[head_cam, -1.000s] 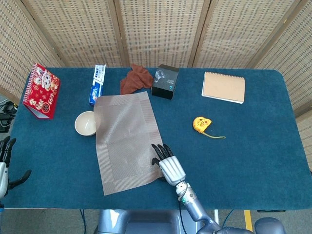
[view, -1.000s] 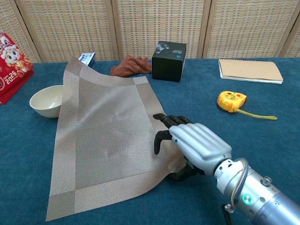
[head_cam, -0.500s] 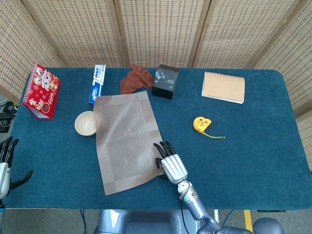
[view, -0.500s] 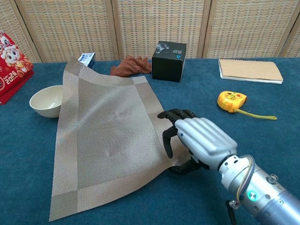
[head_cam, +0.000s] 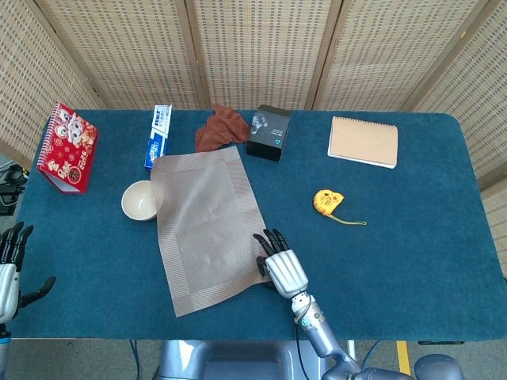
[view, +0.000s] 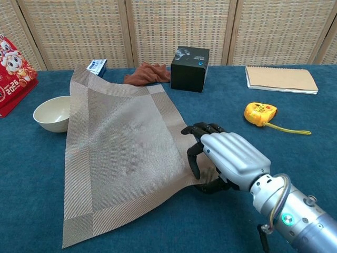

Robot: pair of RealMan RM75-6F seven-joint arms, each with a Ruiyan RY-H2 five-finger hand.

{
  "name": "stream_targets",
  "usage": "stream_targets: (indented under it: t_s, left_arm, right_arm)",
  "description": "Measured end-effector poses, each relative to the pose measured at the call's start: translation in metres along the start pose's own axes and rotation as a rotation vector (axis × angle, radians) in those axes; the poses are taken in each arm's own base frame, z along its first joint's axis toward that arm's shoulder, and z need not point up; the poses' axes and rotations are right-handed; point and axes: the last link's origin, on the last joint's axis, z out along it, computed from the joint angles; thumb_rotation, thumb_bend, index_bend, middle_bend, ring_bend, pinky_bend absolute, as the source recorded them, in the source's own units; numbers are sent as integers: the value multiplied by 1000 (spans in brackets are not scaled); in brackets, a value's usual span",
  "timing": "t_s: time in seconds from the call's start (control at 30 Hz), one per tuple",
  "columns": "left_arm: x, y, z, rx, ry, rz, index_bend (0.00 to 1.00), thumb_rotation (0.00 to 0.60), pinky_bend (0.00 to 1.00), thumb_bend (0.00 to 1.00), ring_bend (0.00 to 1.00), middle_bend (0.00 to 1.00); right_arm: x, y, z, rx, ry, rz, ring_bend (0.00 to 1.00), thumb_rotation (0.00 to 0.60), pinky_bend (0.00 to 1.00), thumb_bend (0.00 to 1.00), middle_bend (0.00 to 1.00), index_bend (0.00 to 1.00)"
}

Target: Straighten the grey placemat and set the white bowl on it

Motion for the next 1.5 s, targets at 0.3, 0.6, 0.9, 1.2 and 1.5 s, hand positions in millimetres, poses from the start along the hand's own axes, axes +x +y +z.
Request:
stream_targets:
  t_s: [0.3,0.6,0.9,1.2,1.5]
  left_arm:
    - [-1,1,0,-4,-4,2,45,600,0,199,0,0]
    - [-2,2,0,-6,-4,4,47,600,0,199,0,0]
    - [-4,5,-2,-17,-10,16,48,600,0,199,0,0]
    - [-5,7,-3,-22,-9,20,48,600,0,199,0,0]
    - [-6,9,-4,-26,-11,24,47,600,0,199,0,0]
  right_arm:
    - [6,1,-2,-3,15,-18,0,600,0,647,163,692]
    - [34,12,-9,0,77,-67,0,600,0,646,164,693]
    - [65,42,-23,-43,110,-129,0,600,0,639,164,694]
    - [99,87,-49,-122,98,-220,0,600,0,626,164,694]
    - [148,147,-68,-247,90,-348,0,600,0,618,164,694]
